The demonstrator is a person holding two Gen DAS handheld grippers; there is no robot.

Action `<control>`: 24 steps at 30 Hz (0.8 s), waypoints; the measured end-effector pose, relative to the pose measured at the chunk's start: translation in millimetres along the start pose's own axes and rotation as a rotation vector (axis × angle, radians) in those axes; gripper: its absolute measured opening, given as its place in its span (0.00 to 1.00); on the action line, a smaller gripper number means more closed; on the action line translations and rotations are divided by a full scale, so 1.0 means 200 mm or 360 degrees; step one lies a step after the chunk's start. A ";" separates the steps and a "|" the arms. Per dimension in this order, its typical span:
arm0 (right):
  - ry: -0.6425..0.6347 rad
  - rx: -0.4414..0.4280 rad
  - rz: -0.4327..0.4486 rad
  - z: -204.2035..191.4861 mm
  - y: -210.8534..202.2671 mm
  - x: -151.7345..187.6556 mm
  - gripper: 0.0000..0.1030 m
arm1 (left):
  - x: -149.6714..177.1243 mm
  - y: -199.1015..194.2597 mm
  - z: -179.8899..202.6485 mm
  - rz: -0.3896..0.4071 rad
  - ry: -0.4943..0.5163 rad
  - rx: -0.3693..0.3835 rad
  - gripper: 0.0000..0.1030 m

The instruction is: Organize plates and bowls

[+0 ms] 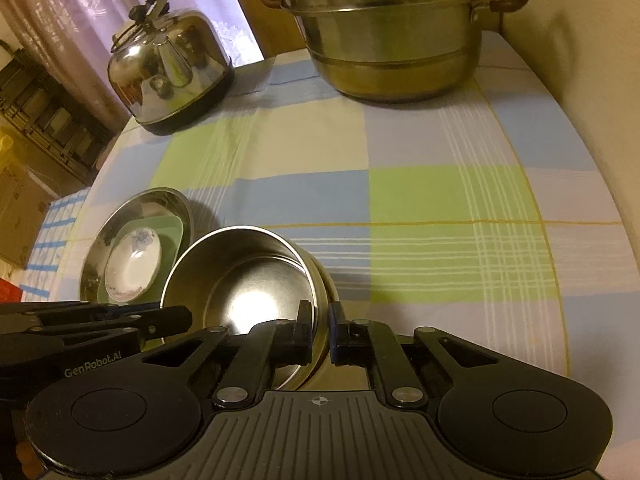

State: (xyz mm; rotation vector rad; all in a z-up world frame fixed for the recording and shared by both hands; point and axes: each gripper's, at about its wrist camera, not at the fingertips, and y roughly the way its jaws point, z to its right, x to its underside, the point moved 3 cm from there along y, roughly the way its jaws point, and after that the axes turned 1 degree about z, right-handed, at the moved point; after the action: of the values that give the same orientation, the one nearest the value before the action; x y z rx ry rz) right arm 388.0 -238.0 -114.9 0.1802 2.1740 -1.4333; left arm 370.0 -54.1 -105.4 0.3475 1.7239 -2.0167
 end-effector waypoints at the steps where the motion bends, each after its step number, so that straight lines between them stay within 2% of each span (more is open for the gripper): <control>1: 0.0011 0.0002 -0.0007 0.00 0.00 0.00 0.08 | 0.00 0.00 0.00 -0.0003 0.0004 -0.0005 0.12; 5: -0.0008 -0.0003 -0.0007 0.01 0.01 -0.01 0.10 | 0.01 0.01 -0.01 -0.0004 0.0006 -0.0036 0.23; 7: -0.0036 0.0027 -0.0007 0.01 0.02 -0.02 0.19 | 0.01 0.02 -0.02 -0.0010 -0.0002 -0.0055 0.27; 9: -0.0039 0.0048 -0.0007 0.02 0.04 -0.02 0.34 | 0.01 0.04 -0.02 -0.0018 -0.0008 -0.0055 0.29; 10: -0.0032 0.0041 -0.0010 0.03 0.05 -0.02 0.35 | 0.01 0.06 -0.02 -0.0025 -0.0007 -0.0057 0.29; 20: -0.0003 0.0066 -0.0055 0.05 0.15 -0.01 0.35 | 0.01 0.14 -0.01 -0.0055 -0.0024 -0.0082 0.30; 22: -0.0009 0.0081 -0.0061 0.04 0.16 -0.01 0.31 | 0.01 0.14 -0.01 -0.0048 -0.0023 -0.0089 0.28; 24: 0.0000 0.0063 -0.0073 0.03 0.16 -0.02 0.21 | 0.00 0.14 0.00 -0.0041 -0.0022 -0.0087 0.20</control>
State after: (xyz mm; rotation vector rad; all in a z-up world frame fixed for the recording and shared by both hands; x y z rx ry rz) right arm 406.0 -229.4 -141.8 0.1455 2.1639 -1.5025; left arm 384.1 -57.0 -130.2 0.2942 1.7799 -1.9810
